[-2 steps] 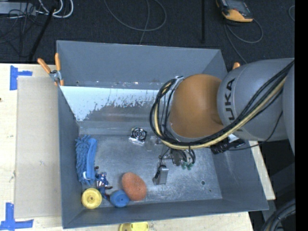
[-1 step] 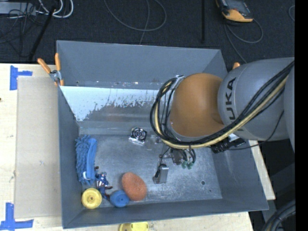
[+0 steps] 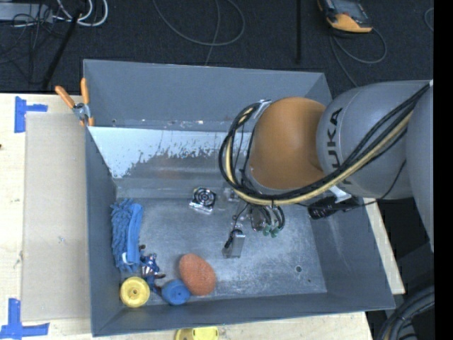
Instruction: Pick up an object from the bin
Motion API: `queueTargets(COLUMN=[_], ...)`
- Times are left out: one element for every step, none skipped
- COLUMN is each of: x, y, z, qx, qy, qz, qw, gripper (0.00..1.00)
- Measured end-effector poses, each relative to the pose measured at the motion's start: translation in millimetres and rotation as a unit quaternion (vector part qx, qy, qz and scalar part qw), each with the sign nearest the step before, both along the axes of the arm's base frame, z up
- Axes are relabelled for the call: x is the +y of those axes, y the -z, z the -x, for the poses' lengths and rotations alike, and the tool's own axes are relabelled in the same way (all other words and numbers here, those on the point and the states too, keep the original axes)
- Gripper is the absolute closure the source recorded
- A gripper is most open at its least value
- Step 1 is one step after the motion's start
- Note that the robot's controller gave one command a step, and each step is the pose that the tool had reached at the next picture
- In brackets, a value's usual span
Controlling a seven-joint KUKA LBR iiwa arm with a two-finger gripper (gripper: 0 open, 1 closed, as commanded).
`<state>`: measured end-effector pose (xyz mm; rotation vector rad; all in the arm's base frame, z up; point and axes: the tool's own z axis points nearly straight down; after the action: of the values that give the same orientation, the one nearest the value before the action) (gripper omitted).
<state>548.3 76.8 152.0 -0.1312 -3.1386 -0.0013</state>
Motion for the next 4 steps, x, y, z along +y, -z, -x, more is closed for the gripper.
queueTargets(x=[31, 42, 38, 38], y=[9, 54, 81, 81], z=[27.1, 40.6, 56.2, 56.2], qx=[0.0001, -0.0012, 0.0012, 0.0012], qy=[-0.012, -0.118, -0.088, -0.087], qz=[0.001, 0.0, 0.0, 0.0], qw=[0.9999, 0.993, 0.9961, 0.9962], gripper=[0.0, 0.0, 1.0, 1.0])
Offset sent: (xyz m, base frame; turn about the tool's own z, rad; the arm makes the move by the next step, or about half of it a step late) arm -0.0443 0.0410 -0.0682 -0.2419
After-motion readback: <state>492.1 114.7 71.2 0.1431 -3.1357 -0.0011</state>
